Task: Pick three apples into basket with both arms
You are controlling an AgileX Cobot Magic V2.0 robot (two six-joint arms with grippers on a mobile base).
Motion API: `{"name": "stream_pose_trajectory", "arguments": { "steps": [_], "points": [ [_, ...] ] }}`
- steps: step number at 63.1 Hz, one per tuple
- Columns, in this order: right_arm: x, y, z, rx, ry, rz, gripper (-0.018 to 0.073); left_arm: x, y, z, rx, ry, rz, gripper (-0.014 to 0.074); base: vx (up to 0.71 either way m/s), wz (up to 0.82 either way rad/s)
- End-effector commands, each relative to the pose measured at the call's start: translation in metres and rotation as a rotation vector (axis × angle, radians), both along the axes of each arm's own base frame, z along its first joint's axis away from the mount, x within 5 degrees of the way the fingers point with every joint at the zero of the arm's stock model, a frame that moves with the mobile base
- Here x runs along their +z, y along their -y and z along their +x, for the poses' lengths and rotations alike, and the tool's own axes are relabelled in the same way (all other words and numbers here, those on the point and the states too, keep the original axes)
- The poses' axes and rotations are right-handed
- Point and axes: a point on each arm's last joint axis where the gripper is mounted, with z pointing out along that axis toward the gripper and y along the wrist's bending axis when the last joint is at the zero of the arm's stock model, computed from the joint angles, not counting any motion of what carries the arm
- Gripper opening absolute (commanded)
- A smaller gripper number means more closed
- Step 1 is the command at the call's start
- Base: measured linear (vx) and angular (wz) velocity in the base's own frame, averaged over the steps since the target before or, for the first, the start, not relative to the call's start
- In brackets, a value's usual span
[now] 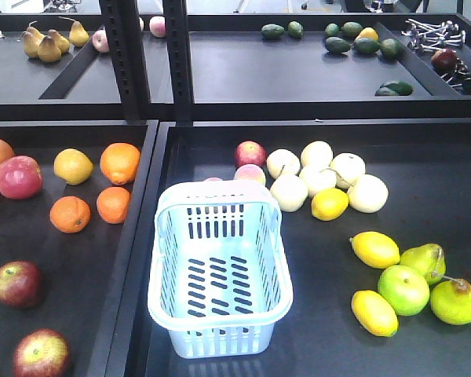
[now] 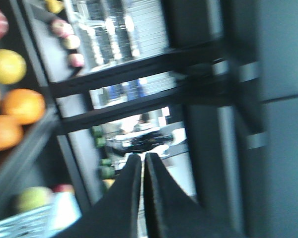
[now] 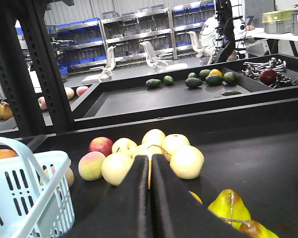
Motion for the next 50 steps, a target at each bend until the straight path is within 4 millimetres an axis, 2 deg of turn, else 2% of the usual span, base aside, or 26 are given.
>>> {"name": "stream_pose_trajectory", "arguments": {
  "steps": [1,11,19,26,35,50],
  "points": [
    [0.003,0.0,-0.001,0.002,0.076,-0.014,-0.0004,0.042,-0.002,-0.014,0.04,0.163,0.042,-0.0006,0.0,0.0],
    [0.003,0.0,-0.001,0.002,0.076,-0.014,-0.0004,0.089,0.004,-0.028,0.043,0.231,0.294,-0.0006,0.0,0.0],
    [0.003,0.0,-0.001,0.002,0.076,-0.014,-0.0004,0.118,0.014,-0.026,-0.035,0.184,0.486,-0.0006,0.0,0.0],
    [0.003,0.0,-0.001,0.002,0.076,-0.014,-0.0004,0.136,0.023,-0.013,-0.128,0.113,0.653,-0.0006,0.0,0.0],
    [0.003,0.0,-0.001,0.002,0.076,-0.014,-0.0004,0.156,0.033,0.014,-0.278,0.059,0.842,-0.0006,0.0,0.0],
    [0.003,0.0,-0.001,0.002,0.076,-0.014,-0.0004,0.168,0.047,0.077,-0.54,0.086,1.136,0.0006,0.0,0.0]
  ]
}}
